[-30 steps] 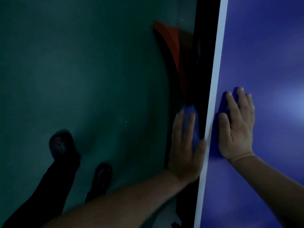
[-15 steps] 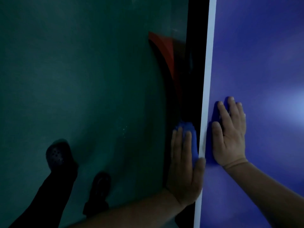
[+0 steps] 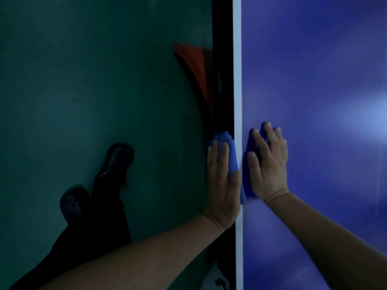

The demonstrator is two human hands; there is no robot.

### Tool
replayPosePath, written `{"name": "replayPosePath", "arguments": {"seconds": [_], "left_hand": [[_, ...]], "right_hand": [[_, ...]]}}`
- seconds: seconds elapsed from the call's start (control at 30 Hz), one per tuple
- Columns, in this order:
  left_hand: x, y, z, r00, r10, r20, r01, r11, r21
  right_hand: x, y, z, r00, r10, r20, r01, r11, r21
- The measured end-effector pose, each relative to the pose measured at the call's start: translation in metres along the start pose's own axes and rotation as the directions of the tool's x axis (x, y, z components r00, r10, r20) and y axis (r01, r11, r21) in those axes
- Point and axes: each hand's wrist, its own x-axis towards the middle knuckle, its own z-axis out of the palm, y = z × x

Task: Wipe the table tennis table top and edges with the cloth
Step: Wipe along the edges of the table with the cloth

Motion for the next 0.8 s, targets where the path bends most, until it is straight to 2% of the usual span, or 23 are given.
{"name": "replayPosePath", "arguments": {"seconds": [0.13, 0.27, 0.4, 0.5, 0.63, 0.8], "left_hand": [[0.033, 0.007, -0.006, 0.997, -0.078, 0.019, 0.077, 0.997, 0.029], [0.109, 0.02, -0.018, 0.999, 0.033, -0.036, -0.03, 0.996, 0.08], [0.177, 0.04, -0.032, 0.992, 0.097, -0.086, -0.088, 0.991, 0.099], [0.152, 0.043, -0.031, 1.0, 0.014, -0.002, -0.014, 1.0, 0.02], [0.121, 0.043, -0.024, 1.0, -0.014, 0.014, 0.014, 1.0, -0.014], [0.229, 0.069, -0.035, 0.995, 0.038, -0.094, -0.033, 0.998, 0.061]], "right_hand": [[0.022, -0.001, -0.017, 0.998, -0.06, 0.0, 0.06, 0.998, 0.008], [0.115, -0.005, -0.041, 0.976, -0.205, -0.071, 0.207, 0.978, 0.032], [0.227, -0.023, -0.048, 0.992, -0.116, -0.05, 0.118, 0.992, 0.047], [0.284, -0.033, -0.04, 0.994, -0.1, -0.051, 0.103, 0.992, 0.066], [0.297, -0.032, -0.025, 0.995, -0.092, -0.05, 0.094, 0.995, 0.041], [0.296, -0.03, -0.027, 0.993, -0.102, -0.06, 0.104, 0.994, 0.022]]}}
